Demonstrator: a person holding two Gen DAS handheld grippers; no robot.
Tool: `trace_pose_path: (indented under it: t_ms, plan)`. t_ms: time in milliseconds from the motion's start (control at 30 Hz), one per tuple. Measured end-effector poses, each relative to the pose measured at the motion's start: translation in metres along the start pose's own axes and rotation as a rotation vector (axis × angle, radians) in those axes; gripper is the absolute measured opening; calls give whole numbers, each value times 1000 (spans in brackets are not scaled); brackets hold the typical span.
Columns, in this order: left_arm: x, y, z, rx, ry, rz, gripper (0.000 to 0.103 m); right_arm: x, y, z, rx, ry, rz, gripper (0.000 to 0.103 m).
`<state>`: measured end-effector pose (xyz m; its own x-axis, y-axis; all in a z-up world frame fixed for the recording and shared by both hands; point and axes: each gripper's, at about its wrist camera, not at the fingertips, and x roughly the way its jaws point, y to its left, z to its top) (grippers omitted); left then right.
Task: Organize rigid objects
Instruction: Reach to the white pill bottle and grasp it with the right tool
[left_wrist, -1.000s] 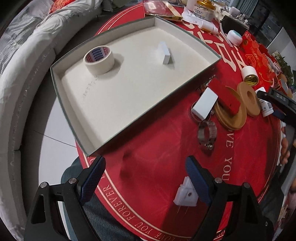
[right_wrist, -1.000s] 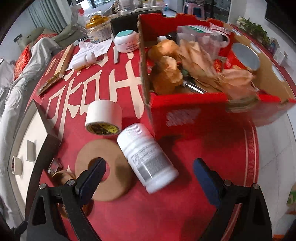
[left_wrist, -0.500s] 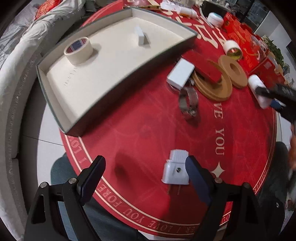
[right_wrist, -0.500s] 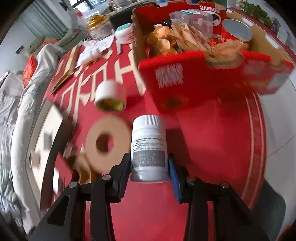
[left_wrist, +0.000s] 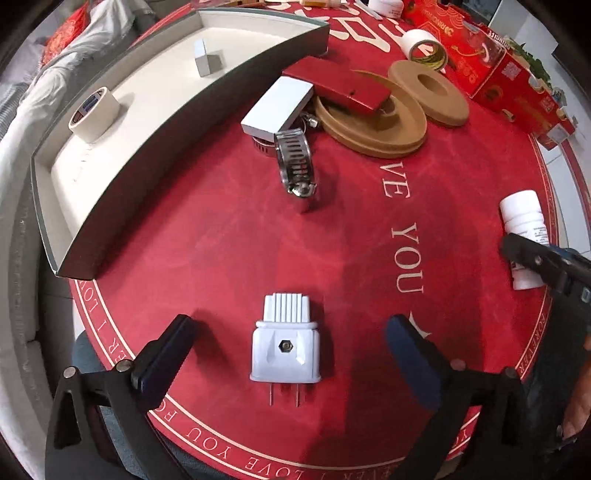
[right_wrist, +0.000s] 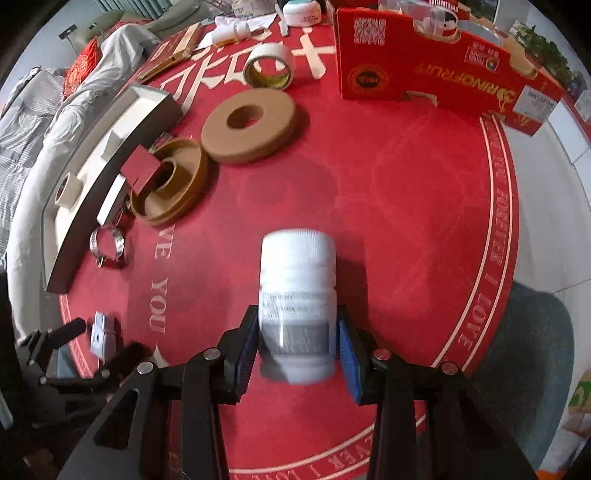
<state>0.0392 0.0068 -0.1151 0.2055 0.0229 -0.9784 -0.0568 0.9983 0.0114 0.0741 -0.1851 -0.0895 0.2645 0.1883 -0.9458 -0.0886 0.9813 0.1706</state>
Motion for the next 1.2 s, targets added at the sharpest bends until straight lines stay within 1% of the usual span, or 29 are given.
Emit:
trace_pose_path:
  t_ms: [33,100,133,167,200,233,267,333,433,733,833,900,933,967,1000,1033,1067,1100,1133,1167,1200]
  plan:
    - [1,0,0,-2,-1,-1,103,2,1,3,-8,1,-10,48]
    - [1,1,0,-4,-4,-1,103,4,9,7,-34,-3,-23,58]
    - [2,2,-1,-8,-4,-1,103,6,13,7,-55,1,-24,68]
    - [2,-1,-2,-11,-7,1,103,8,18,7,-78,6,-22,82]
    - [-1,4,-4,-17,-9,1,103,10,22,5,-107,15,-20,88]
    - [-1,4,-4,-19,-9,3,103,15,30,4,-135,28,-29,99]
    - [-1,1,-4,-16,-10,4,103,21,37,2,-165,50,-51,103]
    - [-4,4,-4,-21,-13,2,103,25,43,0,-179,52,-88,103]
    - [-4,5,-7,-27,-23,3,103,27,48,-1,-176,51,-109,103]
    - [-5,4,-10,-34,-23,5,103,31,53,-5,-168,26,-113,103]
    - [-5,4,-10,-35,-17,6,103,27,49,-11,-155,0,-116,103]
    - [-4,4,-9,-42,-6,7,103,25,47,-13,-153,-1,-116,103]
    - [-4,4,-9,-45,2,5,102,24,46,-12,-156,10,-117,103]
    - [-5,3,-8,-45,5,4,98,24,46,-11,-158,22,-117,103]
    - [-6,1,-8,-37,4,1,96,24,45,-9,-159,32,-118,102]
    - [-9,-3,-9,-19,-3,-3,87,23,44,-7,-157,38,-122,97]
    - [-13,-7,-9,-4,-10,-7,75,21,43,-6,-153,36,-124,84]
    - [-17,-10,-9,14,-20,-11,67,17,41,-4,-147,28,-125,76]
    - [-19,-14,-9,32,-27,-14,48,12,39,-3,-144,20,-125,56]
    - [-21,-17,-9,52,-33,-17,34,9,36,-2,-141,17,-124,42]
    - [-21,-19,-9,59,-25,-29,34,7,33,0,-134,20,-116,41]
